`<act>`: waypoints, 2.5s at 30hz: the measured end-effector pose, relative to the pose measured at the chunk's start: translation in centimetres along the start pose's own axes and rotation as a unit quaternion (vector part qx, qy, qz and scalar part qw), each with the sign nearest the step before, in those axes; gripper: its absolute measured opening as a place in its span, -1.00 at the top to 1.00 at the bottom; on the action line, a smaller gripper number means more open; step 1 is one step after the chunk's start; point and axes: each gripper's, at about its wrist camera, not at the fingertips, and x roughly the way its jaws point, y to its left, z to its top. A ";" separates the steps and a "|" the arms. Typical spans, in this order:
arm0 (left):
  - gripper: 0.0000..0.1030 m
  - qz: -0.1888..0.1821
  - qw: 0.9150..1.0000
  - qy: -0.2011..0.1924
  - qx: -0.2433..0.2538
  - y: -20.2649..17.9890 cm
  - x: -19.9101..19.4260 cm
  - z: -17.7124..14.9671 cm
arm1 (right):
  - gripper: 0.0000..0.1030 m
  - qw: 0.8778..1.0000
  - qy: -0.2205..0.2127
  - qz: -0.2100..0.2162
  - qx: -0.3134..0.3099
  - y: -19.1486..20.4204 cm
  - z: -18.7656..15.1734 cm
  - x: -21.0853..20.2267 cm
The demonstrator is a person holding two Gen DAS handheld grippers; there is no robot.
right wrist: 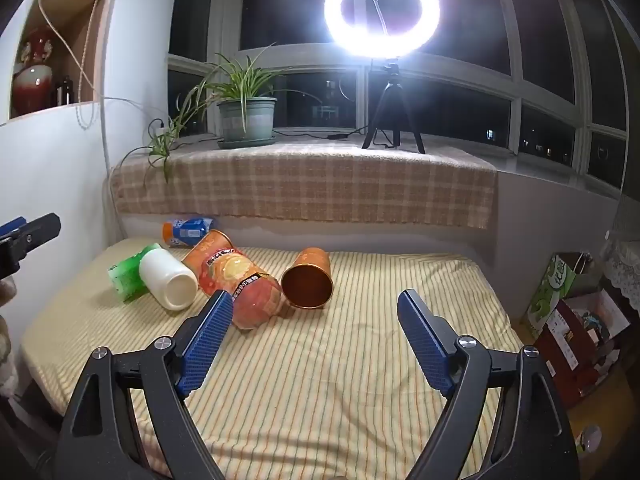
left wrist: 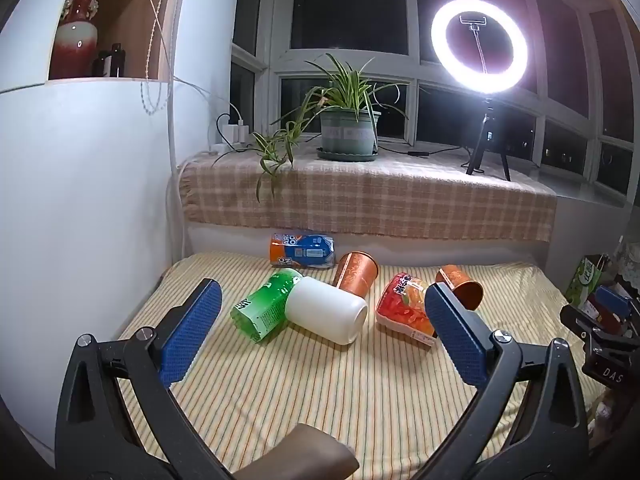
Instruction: Flip cup upright
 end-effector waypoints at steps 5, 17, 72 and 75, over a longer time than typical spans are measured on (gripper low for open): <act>-1.00 0.006 1.000 -0.002 0.008 -0.4 -0.1 0.0 | -0.64 1.000 -0.001 0.002 0.000 0.0 0.0 0.0; -1.00 0.005 1.000 -0.004 0.006 -0.2 -0.2 0.0 | -0.64 1.000 -0.007 0.003 0.007 0.2 0.2 -0.2; -1.00 0.005 1.000 -0.008 0.007 -0.7 -1.2 0.9 | -0.64 1.000 -0.013 0.001 -0.002 0.8 0.6 0.4; -1.00 0.006 1.000 -0.008 0.007 -0.7 -1.1 0.9 | -0.64 1.000 -0.013 0.002 -0.004 0.9 0.5 0.5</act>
